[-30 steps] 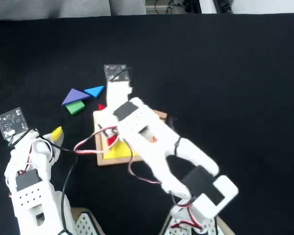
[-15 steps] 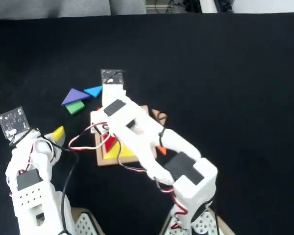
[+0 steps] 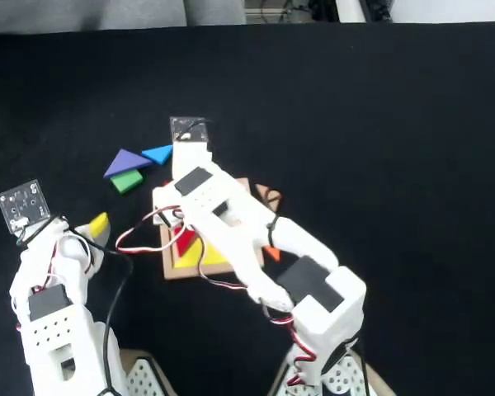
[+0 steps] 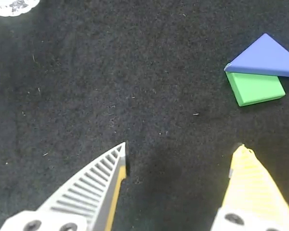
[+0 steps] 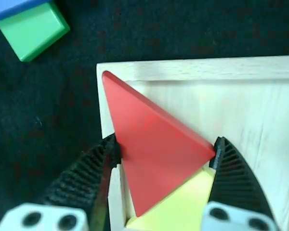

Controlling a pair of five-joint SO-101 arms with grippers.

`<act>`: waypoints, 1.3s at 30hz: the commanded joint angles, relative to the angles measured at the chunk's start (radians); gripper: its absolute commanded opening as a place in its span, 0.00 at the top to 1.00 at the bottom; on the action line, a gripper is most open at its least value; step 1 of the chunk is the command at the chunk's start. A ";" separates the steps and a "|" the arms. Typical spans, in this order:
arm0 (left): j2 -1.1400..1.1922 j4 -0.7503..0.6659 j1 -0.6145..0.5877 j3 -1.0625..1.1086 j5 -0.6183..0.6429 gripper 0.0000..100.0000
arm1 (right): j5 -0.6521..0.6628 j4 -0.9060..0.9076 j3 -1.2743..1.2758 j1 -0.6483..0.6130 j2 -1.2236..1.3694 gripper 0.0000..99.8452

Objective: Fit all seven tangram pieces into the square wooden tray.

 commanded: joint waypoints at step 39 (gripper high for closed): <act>0.002 -0.006 0.015 -0.012 0.008 0.66 | 0.325 0.285 -0.364 0.187 0.108 0.99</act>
